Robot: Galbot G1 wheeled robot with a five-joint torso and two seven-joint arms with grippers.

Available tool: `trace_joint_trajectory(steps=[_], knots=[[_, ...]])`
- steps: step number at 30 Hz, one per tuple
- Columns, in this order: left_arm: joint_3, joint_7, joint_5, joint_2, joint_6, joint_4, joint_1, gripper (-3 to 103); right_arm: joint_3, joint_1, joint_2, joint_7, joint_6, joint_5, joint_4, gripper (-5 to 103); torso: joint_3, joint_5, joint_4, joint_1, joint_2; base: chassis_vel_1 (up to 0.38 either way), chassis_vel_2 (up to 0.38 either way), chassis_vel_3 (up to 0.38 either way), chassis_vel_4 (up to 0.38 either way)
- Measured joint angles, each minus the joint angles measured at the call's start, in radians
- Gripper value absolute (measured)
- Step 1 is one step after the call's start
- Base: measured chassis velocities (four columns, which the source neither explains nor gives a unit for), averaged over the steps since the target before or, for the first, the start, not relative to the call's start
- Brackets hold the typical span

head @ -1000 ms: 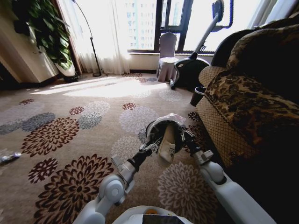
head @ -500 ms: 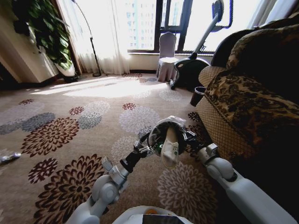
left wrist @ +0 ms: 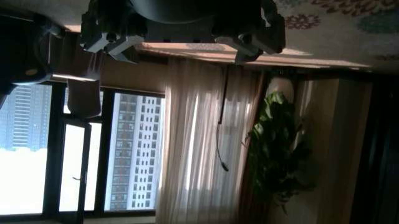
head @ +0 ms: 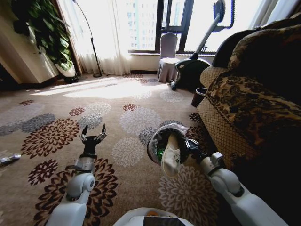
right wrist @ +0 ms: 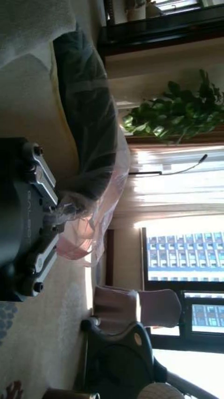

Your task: Pick up the trash from the ground and place it into the trash bin.

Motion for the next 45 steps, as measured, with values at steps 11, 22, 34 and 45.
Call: trace_joint_trajectory(steps=[11, 22, 34, 45], knots=[[-0.037, -0.161, -0.051, 0.004, 0.127, 0.127, -0.045, 100, 0.034, -0.038, 0.03, 0.001, 0.043, -0.052, -0.011, 0, 0.0, 0.0006, -0.0004, 0.0, 0.0, 0.09, 0.108, -0.105, -0.117], [-0.066, -0.159, -0.072, 0.017, 0.118, 0.231, -0.061, 100, 0.022, -0.024, 0.027, 0.0, 0.066, -0.052, -0.015, 0, 0.0, 0.0008, 0.0001, 0.0, 0.0, 0.291, 0.297, -0.282, -0.28], [-0.073, -0.177, -0.114, 0.009, 0.134, 0.267, -0.077, 100, -0.006, -0.064, 0.025, -0.001, 0.093, -0.061, 0.015, 0, 0.0, 0.0004, 0.0001, 0.0, 0.0, 0.336, 0.337, -0.35, -0.321], [-0.097, -0.18, -0.085, 0.032, 0.175, 0.422, -0.127, 100, -0.008, -0.066, 0.001, -0.001, 0.134, -0.138, 0.027, 0, 0.0, 0.0004, -0.0007, 0.0, 0.0, 0.062, 0.061, -0.068, -0.06]])
